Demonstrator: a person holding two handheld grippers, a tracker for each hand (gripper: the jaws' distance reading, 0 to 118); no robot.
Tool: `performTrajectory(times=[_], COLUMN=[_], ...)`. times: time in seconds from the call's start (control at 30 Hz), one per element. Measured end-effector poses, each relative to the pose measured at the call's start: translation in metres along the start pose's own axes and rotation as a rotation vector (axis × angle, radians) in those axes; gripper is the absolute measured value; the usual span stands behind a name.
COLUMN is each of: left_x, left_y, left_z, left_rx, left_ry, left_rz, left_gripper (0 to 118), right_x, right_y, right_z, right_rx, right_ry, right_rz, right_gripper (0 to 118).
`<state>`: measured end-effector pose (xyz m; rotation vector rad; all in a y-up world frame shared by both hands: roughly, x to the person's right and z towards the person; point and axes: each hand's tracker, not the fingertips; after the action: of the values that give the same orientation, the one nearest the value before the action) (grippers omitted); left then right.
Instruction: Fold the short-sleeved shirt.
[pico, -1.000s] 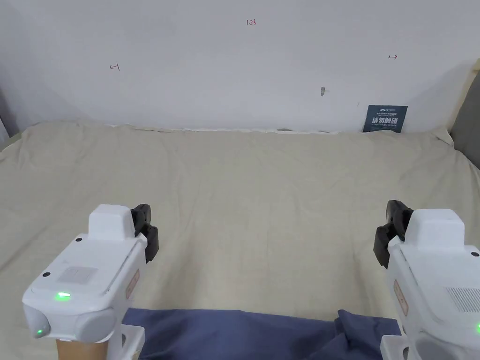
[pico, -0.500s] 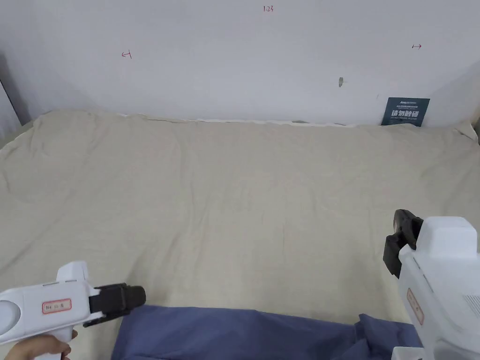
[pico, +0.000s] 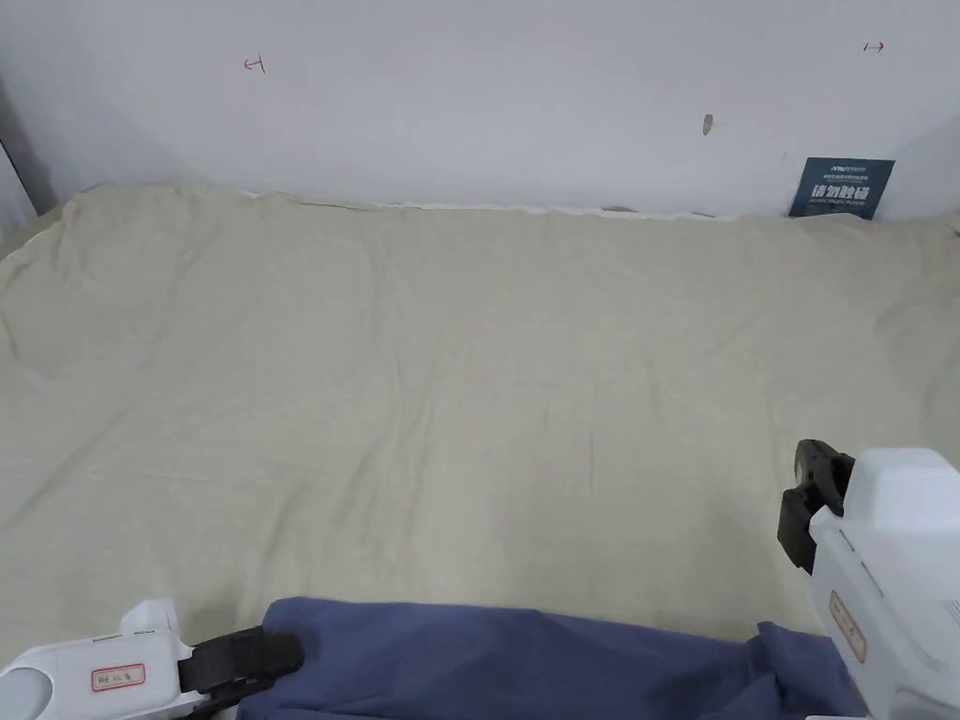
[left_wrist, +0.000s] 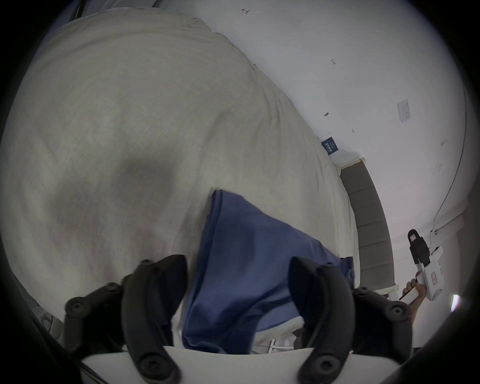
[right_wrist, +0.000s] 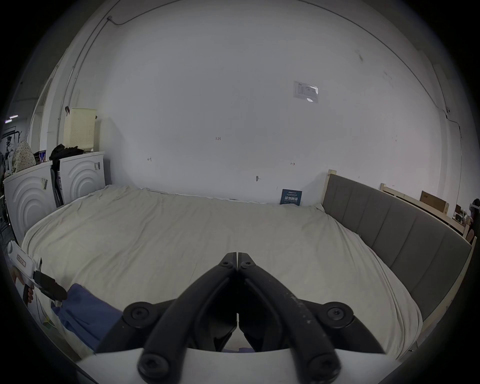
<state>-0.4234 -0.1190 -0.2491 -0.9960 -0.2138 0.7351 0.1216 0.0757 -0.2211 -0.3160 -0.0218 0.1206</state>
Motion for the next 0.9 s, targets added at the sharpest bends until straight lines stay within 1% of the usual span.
performTrajectory(times=[0.07, 0.1, 0.13, 0.17, 0.2, 0.23, 0.27, 0.33, 0.37, 0.4, 0.43, 0.53, 0.6, 0.73, 0.8, 0.9], left_x=[-0.002, -0.002, 0.037, 0.039, 0.042, 0.044, 0.033, 0.035, 0.036, 0.024, 0.028, 0.045, 0.053, 0.058, 0.061, 0.054], left_y=[-0.001, -0.002, -0.032, -0.033, -0.035, -0.037, -0.029, -0.031, -0.031, -0.023, -0.024, -0.022, -0.018, -0.004, 0.004, 0.012], left_z=[-0.003, -0.003, -0.007, -0.010, -0.012, -0.016, -0.017, -0.018, -0.018, -0.020, -0.019, -0.014, -0.003, 0.025, 0.043, 0.064], left_rx=[-0.011, -0.008, -0.007, -0.012, -0.017, -0.020, -0.023, -0.022, -0.021, -0.025, -0.025, -0.004, 0.016, 0.053, 0.086, 0.109], left_ry=[0.001, -0.006, -0.009, -0.007, 0.003, 0.013, 0.021, 0.025, 0.033, 0.028, 0.030, 0.080, 0.082, 0.073, 0.134, 0.202], left_rz=[-0.005, -0.013, -0.020, -0.025, -0.029, -0.037, -0.049, -0.064, -0.066, -0.066, -0.068, -0.129, -0.160, -0.166, -0.220, -0.202], left_gripper=[77, 71, 65, 57, 45, 39, 34, 15, 10, 8, 7, 6, 5, 5, 5, 5], right_x=[0.003, 0.004, 0.005, 0.003, 0.004, 0.005, 0.006, 0.010, 0.012, 0.014, 0.014, 0.017, 0.020, 0.027, 0.030, 0.032], right_y=[-0.008, -0.009, -0.009, -0.006, -0.005, -0.006, -0.006, -0.010, -0.010, -0.010, -0.010, -0.009, -0.008, -0.008, -0.006, -0.001], right_z=[-0.006, -0.006, -0.007, -0.002, -0.002, -0.002, -0.002, -0.004, -0.004, -0.003, -0.002, 0.000, 0.001, 0.001, 0.003, 0.008], right_rx=[-0.007, -0.009, -0.011, -0.013, -0.017, -0.019, -0.020, -0.022, -0.021, -0.021, -0.021, -0.018, -0.013, 0.003, 0.013, 0.025], right_ry=[-0.002, -0.005, -0.006, -0.007, -0.007, -0.007, -0.007, -0.010, -0.012, -0.012, -0.011, -0.015, -0.015, -0.015, -0.012, -0.008], right_rz=[-0.006, -0.009, -0.011, -0.011, -0.013, -0.015, -0.017, -0.016, -0.015, -0.016, -0.017, -0.022, -0.028, -0.037, -0.043, -0.054], right_gripper=[1, 1, 1, 1, 1, 1, 1, 1, 1, 1, 1, 1, 1, 1, 1, 1])
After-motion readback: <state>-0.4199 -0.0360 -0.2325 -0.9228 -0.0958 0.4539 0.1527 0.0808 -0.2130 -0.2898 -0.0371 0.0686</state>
